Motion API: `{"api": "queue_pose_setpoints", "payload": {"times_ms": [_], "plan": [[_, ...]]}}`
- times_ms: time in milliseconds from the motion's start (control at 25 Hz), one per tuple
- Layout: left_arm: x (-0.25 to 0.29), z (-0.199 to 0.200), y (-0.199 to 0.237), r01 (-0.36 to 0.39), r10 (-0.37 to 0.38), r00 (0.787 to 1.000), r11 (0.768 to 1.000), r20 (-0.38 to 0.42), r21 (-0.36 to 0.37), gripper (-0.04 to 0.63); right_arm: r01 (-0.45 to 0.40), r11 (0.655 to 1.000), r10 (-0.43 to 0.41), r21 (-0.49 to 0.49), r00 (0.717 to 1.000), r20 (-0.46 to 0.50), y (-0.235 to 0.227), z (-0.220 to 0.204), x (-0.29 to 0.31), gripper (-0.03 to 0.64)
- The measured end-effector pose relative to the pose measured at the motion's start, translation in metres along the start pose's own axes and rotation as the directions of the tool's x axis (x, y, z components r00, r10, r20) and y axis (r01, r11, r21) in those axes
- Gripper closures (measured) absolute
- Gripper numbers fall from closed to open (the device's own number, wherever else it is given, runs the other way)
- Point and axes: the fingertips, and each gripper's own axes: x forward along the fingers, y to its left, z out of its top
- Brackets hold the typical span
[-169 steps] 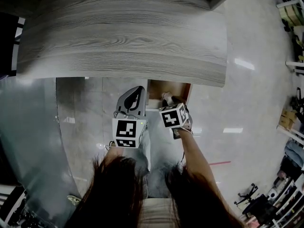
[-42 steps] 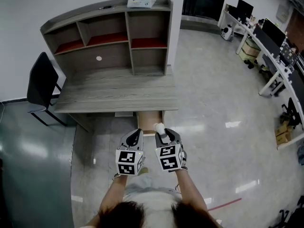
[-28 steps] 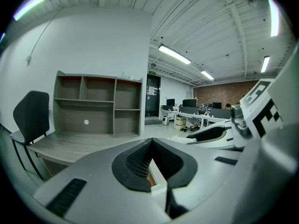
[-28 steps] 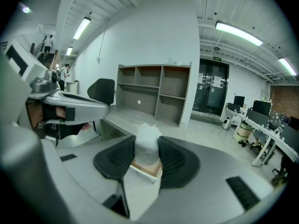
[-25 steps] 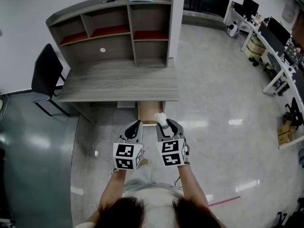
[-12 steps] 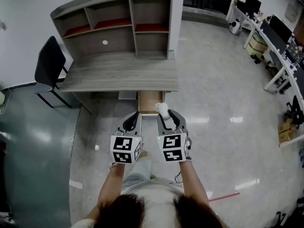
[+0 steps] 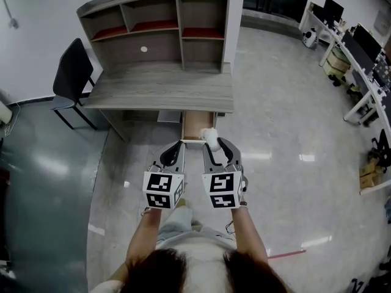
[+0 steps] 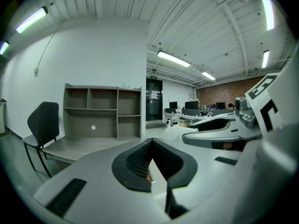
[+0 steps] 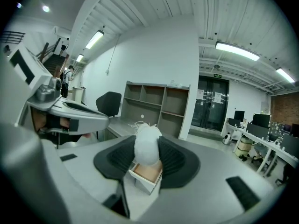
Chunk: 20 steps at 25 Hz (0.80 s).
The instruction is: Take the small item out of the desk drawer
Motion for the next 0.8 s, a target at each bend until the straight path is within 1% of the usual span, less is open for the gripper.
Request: {"api": "queue_pose_setpoints", "payload": {"times_ms": [240, 440, 600, 800], "plan": [[-0.012, 0.005, -0.005, 0.004, -0.004, 1.000, 1.000, 0.010, 0.009, 0.581, 0.012, 1.000, -0.012, 0.004, 0.999, 0.030, 0.004, 0.010, -0.012, 0.453], [-0.023, 0.010, -0.005, 0.021, -0.021, 1.000, 1.000, 0.020, 0.015, 0.581, 0.028, 1.000, -0.028, 0.007, 0.999, 0.033, 0.011, 0.014, -0.018, 0.453], [-0.033, 0.010, -0.003, 0.040, -0.041, 0.999, 0.999, 0.027, 0.009, 0.581, 0.040, 0.999, -0.041, 0.021, 0.997, 0.062, 0.020, 0.021, -0.022, 0.453], [-0.050, 0.008, 0.001, 0.060, -0.060, 0.998, 0.998, 0.015, 0.013, 0.581, 0.059, 0.998, -0.061, 0.031, 0.997, 0.054, 0.033, 0.026, -0.029, 0.453]]}}
